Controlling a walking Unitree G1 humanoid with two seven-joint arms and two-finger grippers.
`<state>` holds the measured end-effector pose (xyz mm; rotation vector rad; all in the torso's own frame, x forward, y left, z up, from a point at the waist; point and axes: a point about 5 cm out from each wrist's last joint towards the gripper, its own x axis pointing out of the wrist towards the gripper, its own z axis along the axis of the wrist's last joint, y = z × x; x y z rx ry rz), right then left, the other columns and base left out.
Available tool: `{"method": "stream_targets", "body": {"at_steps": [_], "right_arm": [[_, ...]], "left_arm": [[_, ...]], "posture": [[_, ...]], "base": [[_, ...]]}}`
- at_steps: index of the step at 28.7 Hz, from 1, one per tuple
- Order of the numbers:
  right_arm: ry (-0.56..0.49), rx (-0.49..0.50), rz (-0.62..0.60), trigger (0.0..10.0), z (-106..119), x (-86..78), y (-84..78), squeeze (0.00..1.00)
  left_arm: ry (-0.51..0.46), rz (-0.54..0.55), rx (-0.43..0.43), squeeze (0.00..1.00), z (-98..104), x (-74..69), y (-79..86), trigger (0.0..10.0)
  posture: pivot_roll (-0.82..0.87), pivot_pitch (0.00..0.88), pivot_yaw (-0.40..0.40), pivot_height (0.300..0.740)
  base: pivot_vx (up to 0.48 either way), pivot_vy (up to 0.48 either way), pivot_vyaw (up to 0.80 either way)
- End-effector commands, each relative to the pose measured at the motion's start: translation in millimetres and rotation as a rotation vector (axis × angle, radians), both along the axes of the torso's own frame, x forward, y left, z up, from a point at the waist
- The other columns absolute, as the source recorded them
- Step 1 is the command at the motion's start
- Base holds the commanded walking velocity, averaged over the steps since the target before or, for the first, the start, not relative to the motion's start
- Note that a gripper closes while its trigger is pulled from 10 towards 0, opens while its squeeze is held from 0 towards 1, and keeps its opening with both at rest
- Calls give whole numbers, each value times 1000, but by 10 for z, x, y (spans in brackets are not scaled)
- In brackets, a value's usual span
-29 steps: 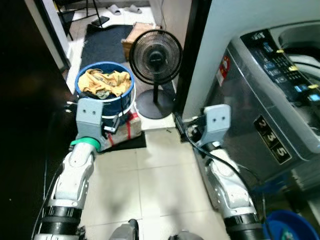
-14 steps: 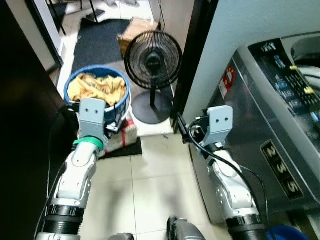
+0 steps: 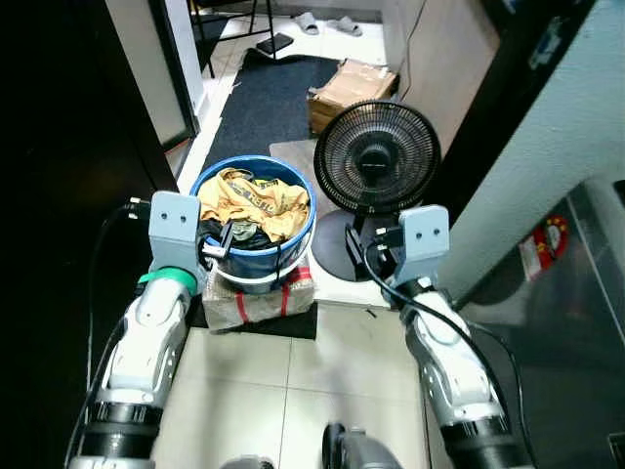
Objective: Clothes washing
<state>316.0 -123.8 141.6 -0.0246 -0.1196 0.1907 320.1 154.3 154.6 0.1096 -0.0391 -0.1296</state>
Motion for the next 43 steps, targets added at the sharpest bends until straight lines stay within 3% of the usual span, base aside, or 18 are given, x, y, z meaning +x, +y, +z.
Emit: {"method": "stream_targets", "body": {"at_steps": [1,30,43], "right_arm": [[18,9,0,10000,-32,-12,36,0],[12,16,0,10000,-21,-6,36,0],[13,5,7,10000,-32,1,44,0]], "left_arm": [[19,26,18,0,-47,-21,88,10000],[28,31,7,0,-57,-13,90,10000],[46,-8,27,0,-84,3,86,10000]], "posture": [[-26,86,26,740],[-29,89,26,740],[-31,77,24,740]], "base": [[480,0,800],[456,0,55],[0,0,0]]}}
